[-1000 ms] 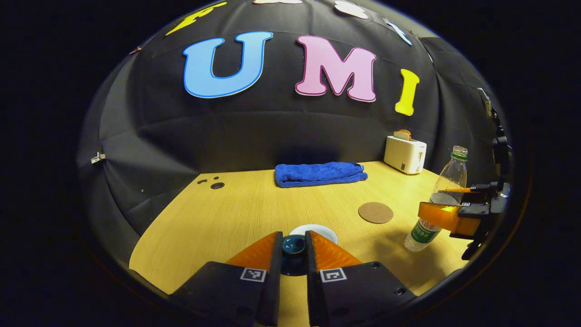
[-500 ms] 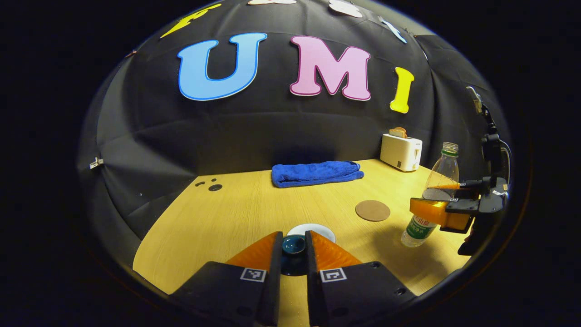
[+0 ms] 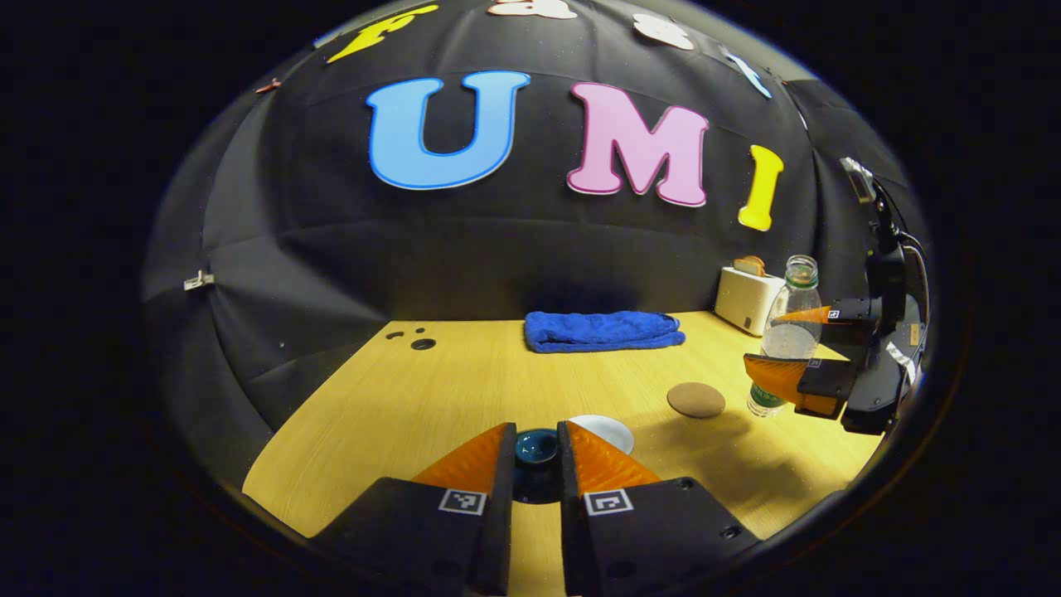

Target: Open the teacup lid with one hand, grasp the water bottle and pour water into the teacup with the other hand; after pouring, place the water bottle on the coaster and then close the teacup lid.

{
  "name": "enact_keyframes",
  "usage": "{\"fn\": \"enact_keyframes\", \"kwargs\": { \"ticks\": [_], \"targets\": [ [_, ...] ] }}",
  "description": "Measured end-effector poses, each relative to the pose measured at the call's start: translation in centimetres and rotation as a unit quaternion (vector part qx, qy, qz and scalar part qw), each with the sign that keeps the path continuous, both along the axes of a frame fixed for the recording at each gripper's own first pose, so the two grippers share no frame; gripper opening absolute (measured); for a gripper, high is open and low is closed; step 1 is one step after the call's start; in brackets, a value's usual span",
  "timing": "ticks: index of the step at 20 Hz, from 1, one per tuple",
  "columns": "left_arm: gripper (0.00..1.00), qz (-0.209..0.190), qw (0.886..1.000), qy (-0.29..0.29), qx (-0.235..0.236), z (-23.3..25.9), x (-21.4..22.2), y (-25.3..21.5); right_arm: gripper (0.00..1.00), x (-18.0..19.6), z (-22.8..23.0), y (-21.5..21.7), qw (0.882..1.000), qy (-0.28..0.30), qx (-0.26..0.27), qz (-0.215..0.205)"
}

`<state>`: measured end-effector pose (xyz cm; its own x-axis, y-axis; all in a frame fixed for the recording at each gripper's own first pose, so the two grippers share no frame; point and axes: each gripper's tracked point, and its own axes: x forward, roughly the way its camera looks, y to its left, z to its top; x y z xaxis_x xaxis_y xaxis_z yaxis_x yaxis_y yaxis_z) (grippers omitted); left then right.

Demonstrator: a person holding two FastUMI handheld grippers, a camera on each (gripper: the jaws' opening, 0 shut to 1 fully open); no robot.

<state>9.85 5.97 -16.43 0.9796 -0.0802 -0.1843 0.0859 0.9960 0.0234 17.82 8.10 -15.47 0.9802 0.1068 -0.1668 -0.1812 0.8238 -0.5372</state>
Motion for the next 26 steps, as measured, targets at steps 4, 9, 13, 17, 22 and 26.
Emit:
{"fn": "enact_keyframes", "kwargs": {
  "ticks": [4, 9, 13, 17, 22, 26],
  "targets": [
    [0.29, 0.034, 0.999, -0.01, -0.011, 0.0, -0.8, 2.8, 0.72, 2.9, -0.7, 2.2, 0.994, -0.014, -0.101, 0.044],
    [0.29, 0.06, 0.998, -0.005, -0.019, -1.1, -1.5, 6.2, 0.72, 5.7, -3.4, 5.8, 0.968, -0.035, -0.228, 0.101],
    [0.29, 0.064, 0.998, -0.007, -0.02, -1.0, -1.6, 7.8, 0.72, 7.1, -5.2, 7.1, 0.953, -0.045, -0.271, 0.127],
    [0.29, 0.058, 0.998, -0.003, -0.027, -1.4, -1.5, 8.1, 0.72, 8.4, -6.1, 7.9, 0.936, -0.061, -0.318, 0.139],
    [0.29, 0.052, 0.998, 0.002, -0.027, -1.4, -1.5, 8.2, 0.71, 9.7, -6.4, 8.1, 0.921, -0.075, -0.352, 0.147],
    [0.25, 0.048, 0.998, 0.006, -0.026, -1.5, -1.5, 8.4, 0.72, 10.2, -6.3, 8.9, 0.905, -0.097, -0.384, 0.156]
  ]
}}
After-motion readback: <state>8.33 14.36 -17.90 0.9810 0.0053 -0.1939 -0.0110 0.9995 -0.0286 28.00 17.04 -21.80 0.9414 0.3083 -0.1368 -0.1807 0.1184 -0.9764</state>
